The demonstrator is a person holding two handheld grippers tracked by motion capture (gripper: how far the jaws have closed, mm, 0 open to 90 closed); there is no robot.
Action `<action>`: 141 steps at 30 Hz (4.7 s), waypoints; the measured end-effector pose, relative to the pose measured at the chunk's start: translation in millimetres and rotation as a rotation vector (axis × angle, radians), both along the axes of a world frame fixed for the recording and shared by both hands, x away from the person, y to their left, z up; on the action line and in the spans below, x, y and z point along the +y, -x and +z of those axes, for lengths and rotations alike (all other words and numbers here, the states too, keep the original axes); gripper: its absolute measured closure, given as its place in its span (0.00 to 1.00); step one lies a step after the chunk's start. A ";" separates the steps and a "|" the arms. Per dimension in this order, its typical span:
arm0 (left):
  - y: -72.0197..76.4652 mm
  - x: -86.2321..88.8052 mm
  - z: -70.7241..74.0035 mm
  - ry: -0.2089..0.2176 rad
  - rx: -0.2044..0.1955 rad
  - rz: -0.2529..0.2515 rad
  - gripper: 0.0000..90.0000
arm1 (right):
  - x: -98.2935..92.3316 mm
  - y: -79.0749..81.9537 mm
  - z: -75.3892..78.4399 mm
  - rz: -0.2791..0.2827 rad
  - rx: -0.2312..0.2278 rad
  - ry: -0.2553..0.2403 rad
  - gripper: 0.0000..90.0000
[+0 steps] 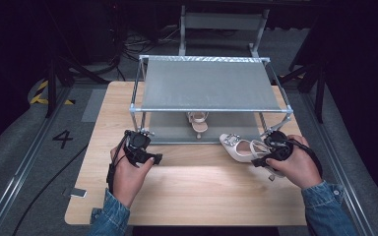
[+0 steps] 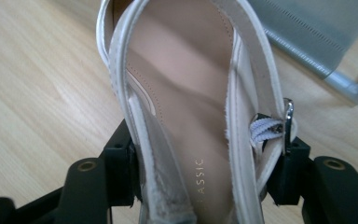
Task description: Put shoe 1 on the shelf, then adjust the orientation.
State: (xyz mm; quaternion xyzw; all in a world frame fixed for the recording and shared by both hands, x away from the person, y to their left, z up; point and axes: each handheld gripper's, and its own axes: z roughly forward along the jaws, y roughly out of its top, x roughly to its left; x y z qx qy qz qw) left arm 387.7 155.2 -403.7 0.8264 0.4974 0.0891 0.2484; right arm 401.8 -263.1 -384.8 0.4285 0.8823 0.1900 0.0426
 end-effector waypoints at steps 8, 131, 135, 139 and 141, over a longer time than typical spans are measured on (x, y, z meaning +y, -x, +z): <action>-5.6 -1.8 5.8 0.021 -0.014 -0.006 0.36 | 18.8 -20.8 4.3 -0.044 -0.030 0.006 0.45; 26.6 41.9 -6.5 -0.013 0.017 0.119 0.35 | 78.1 -54.5 -54.0 -0.110 -0.276 -0.317 0.88; 28.7 45.1 -7.1 -0.017 0.022 0.127 0.35 | 85.0 -63.4 -57.8 -0.105 -0.279 -0.310 0.88; 31.5 48.8 -8.1 -0.018 0.019 0.138 0.35 | 90.7 -69.2 -63.6 -0.111 -0.275 -0.302 0.88; 32.1 49.2 -7.9 -0.017 0.028 0.141 0.35 | 93.6 -70.3 -65.8 -0.112 -0.271 -0.306 0.89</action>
